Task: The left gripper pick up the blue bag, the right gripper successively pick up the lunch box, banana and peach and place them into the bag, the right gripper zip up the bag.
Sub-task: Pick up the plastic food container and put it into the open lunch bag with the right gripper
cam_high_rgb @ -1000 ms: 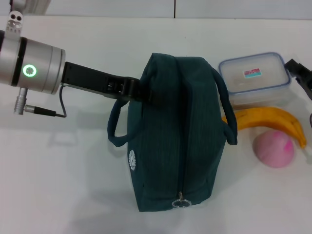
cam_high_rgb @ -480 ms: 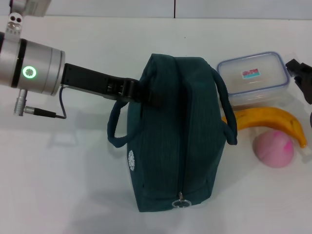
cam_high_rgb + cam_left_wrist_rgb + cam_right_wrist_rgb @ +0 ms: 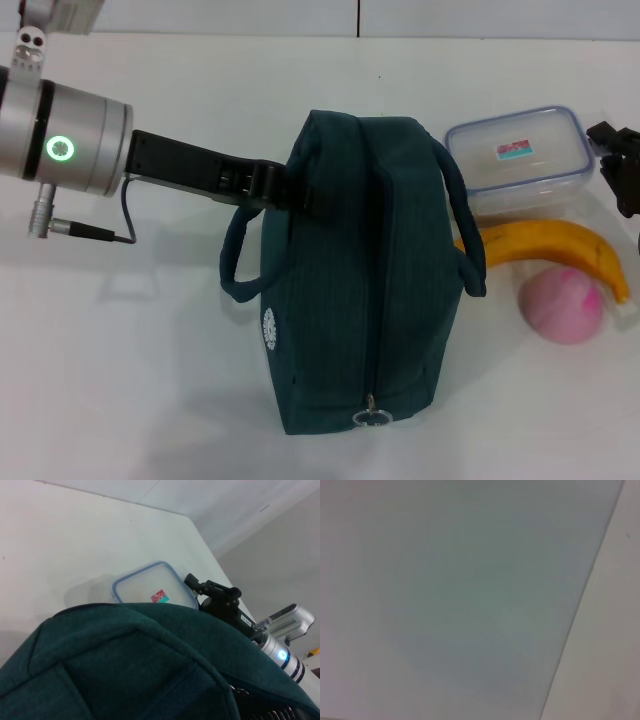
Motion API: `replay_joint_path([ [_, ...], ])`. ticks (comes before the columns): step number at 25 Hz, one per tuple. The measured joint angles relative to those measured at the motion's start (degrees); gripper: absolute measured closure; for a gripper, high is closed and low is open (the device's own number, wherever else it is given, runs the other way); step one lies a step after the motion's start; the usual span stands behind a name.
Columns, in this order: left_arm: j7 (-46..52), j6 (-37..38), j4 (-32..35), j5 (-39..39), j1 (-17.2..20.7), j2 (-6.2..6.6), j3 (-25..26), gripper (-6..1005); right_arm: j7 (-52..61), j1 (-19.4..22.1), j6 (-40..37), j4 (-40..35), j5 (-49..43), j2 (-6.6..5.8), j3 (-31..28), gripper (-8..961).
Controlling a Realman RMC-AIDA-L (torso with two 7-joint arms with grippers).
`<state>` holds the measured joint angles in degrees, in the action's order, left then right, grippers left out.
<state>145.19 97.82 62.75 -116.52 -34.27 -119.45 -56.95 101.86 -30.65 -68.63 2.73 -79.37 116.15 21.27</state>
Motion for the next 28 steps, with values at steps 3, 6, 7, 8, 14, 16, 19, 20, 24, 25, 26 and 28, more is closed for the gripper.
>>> replay_joint_path([
  [3,-0.17,0.0,0.0,0.41,0.03,-0.05,0.0,952,4.16,-0.02,0.06,-0.12,0.02,-0.08,-0.01,856],
  [6,-0.66,-0.03,0.0,0.8,0.2,-0.07,0.0,952,9.09,0.09,0.13,-0.19,0.06,-0.15,-0.44,854],
  [7,-0.73,-0.05,0.0,0.82,0.24,-0.07,0.0,952,10.25,0.28,0.12,-0.18,0.11,-0.15,-1.1,854],
  [8,-0.8,-0.07,-0.03,0.85,0.27,-0.08,0.0,952,10.68,0.47,0.0,-0.11,0.11,-0.14,-1.82,853],
  [14,-1.61,-0.12,-2.21,1.3,-0.03,0.0,0.33,952,12.51,1.39,-2.74,0.14,0.17,0.01,-4.93,850],
  [16,-2.02,-0.28,-2.79,1.34,-0.19,0.12,0.42,952,13.78,1.47,-3.76,0.16,0.18,-0.02,-5.0,849],
  [19,-2.18,-0.37,-2.86,1.35,-0.25,0.15,0.43,952,14.24,1.54,-5.04,0.18,0.26,-0.05,-5.52,847],
  [20,-2.2,-0.44,-2.87,1.36,-0.26,0.15,0.43,952,14.32,1.56,-5.43,0.19,0.37,-0.05,-5.84,846],
  [24,-2.2,-0.74,-2.89,1.39,-0.26,0.2,0.44,952,16.21,1.8,-7.32,0.58,0.8,-0.04,-6.36,844],
  [25,-2.2,-0.79,-2.9,1.39,-0.27,0.22,0.45,952,16.73,1.89,-8.21,0.62,1.08,-0.07,-6.4,844],
  [26,-2.2,-0.82,-2.9,1.39,-0.27,0.25,0.45,952,17.03,1.94,-9.12,0.62,1.5,-0.07,-6.44,843],
  [28,-2.2,-1.03,-2.9,1.39,-0.27,0.26,0.44,952,17.3,1.99,-11.05,0.62,2.76,-0.07,-6.47,842],
])
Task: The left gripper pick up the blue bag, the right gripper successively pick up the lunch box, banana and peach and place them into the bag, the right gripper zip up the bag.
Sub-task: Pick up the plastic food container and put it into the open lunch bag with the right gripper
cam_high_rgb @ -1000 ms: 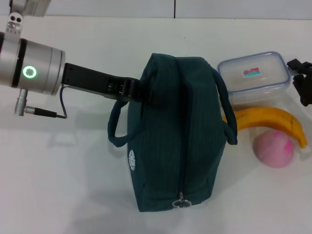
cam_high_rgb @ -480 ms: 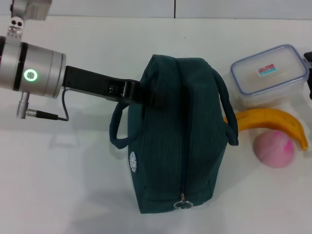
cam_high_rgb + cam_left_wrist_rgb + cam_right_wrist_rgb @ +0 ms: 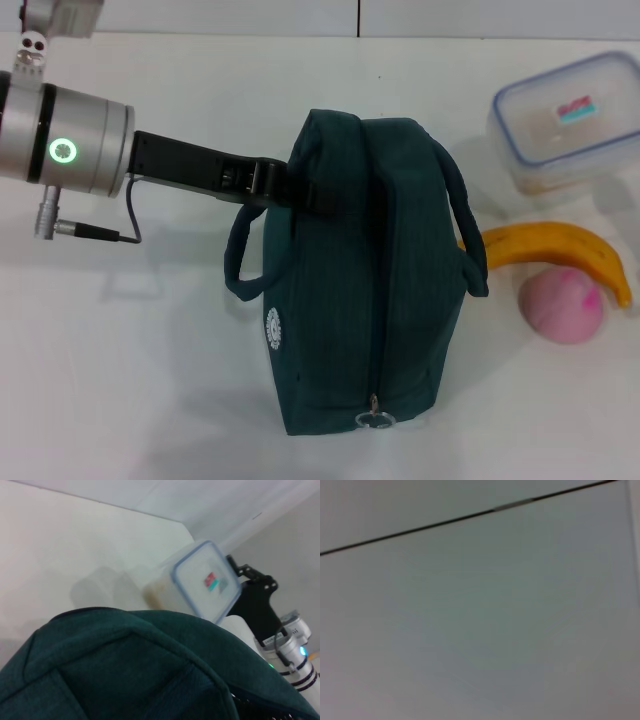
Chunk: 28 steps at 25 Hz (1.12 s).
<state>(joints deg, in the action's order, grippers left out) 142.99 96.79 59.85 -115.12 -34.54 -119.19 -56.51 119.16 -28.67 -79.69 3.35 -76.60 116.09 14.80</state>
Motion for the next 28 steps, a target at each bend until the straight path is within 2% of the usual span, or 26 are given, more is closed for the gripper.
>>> replay_joint_path([
  [10,-0.2,-0.7,0.0,0.0,-1.1,0.02,-0.01,952,2.8,-0.75,-2.63,-0.06,2.67,-0.05,-0.04,836],
  [15,-1.18,-1.49,-0.06,-0.01,-1.72,-0.06,-0.19,952,3.45,-3.81,-5.23,0.11,3.36,0.08,-0.04,834],
  [20,-1.65,-2.15,-0.32,-0.01,-2.54,-0.14,-0.31,952,3.58,-8.82,-5.6,0.96,3.34,0.1,-0.02,831],
  [23,-2.67,-2.72,-2.08,-0.02,-3.66,-0.09,-0.29,952,3.35,-12.15,-5.64,2.51,2.8,0.11,0.49,829],
  [28,-4.61,-4.13,-5.69,-0.08,-5.86,0.08,0.0,952,3.04,-14.66,-5.49,4.38,-0.58,0.1,0.72,826],
])
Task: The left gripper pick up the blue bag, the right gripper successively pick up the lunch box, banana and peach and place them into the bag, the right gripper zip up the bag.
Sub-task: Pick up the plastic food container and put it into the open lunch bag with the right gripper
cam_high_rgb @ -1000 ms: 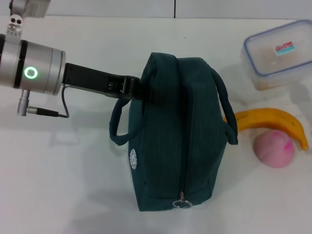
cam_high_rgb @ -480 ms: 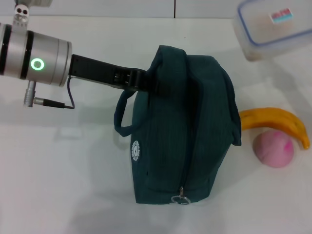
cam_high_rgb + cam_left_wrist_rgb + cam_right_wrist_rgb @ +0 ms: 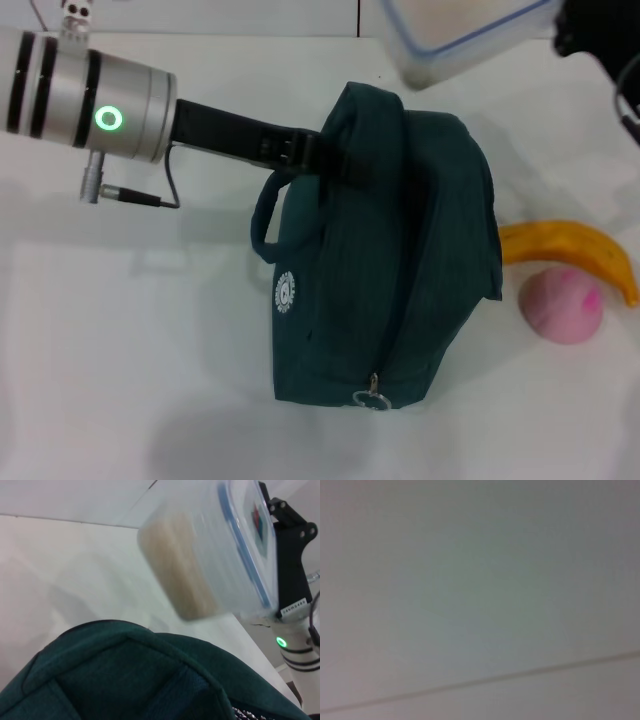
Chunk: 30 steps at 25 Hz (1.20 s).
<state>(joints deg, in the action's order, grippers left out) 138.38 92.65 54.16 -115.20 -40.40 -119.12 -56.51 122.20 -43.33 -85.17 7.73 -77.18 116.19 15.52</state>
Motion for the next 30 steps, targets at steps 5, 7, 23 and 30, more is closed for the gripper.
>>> replay_joint_path([
  [5,-0.89,-1.2,-0.83,-0.19,-0.75,0.31,0.02,952,-0.24,-0.32,0.02,1.44,-5.36,0.0,-0.04,824],
  [7,-1.23,-1.56,-0.86,-0.24,-0.76,0.54,0.03,952,-1.05,0.27,0.39,1.72,-6.43,0.0,-0.06,822],
  [23,-1.48,-4.7,-0.9,-0.5,-0.99,2.32,0.09,952,-2.48,6.06,2.5,-2.66,-9.25,0.0,2.06,813],
  [30,-1.7,-5.62,-0.91,-0.54,-1.54,2.43,0.08,952,-2.5,2.72,2.71,-3.17,-17.96,-0.04,2.3,810],
])
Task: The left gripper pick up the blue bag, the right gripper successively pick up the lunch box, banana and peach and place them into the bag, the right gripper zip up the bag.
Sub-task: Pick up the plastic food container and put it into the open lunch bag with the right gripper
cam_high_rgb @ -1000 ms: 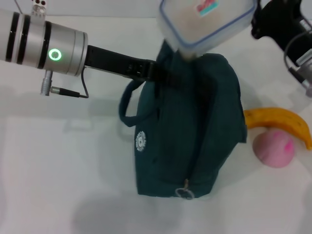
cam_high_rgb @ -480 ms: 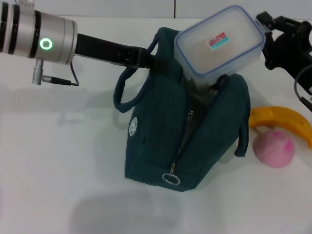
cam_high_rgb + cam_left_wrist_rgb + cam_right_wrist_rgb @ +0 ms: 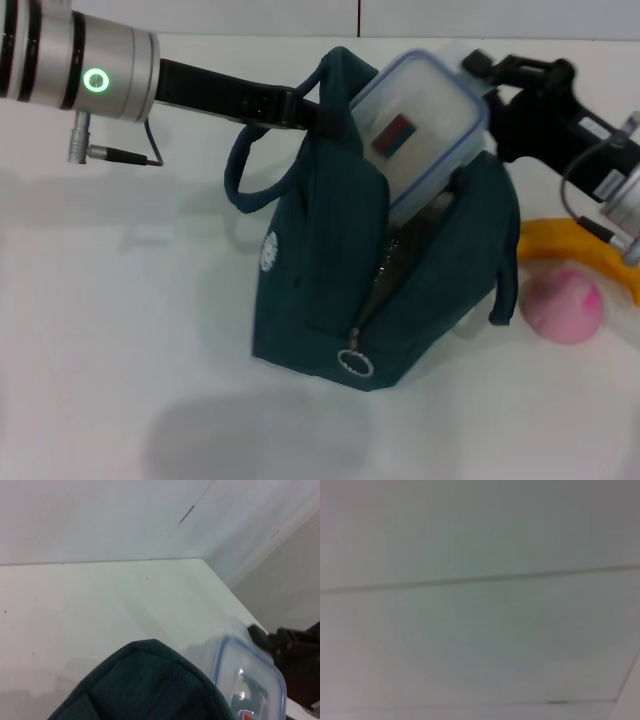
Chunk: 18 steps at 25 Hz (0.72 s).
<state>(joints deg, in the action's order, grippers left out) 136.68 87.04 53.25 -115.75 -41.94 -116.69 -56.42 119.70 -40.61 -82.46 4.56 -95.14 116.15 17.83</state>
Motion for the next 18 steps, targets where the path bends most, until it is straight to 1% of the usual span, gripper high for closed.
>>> replay_joint_path([
  [3,-0.82,-0.36,-0.06,0.0,0.0,0.04,0.0,952,0.0,-0.42,0.0,-0.95,-1.96,-0.04,0.02,808],
  [8,-1.16,-0.38,-0.09,-0.01,-0.14,0.06,0.0,952,-0.02,-0.42,0.01,-2.4,-2.75,0.02,0.4,805],
  [13,-1.2,-0.45,-0.09,-0.01,-0.78,0.06,-0.14,952,-1.98,-1.68,0.22,-3.31,-2.9,0.03,4.81,802],
  [18,-1.46,-0.47,-0.09,-0.01,-0.82,0.03,-0.31,952,-4.64,-1.9,0.35,-4.82,-2.88,0.05,7.49,799],
])
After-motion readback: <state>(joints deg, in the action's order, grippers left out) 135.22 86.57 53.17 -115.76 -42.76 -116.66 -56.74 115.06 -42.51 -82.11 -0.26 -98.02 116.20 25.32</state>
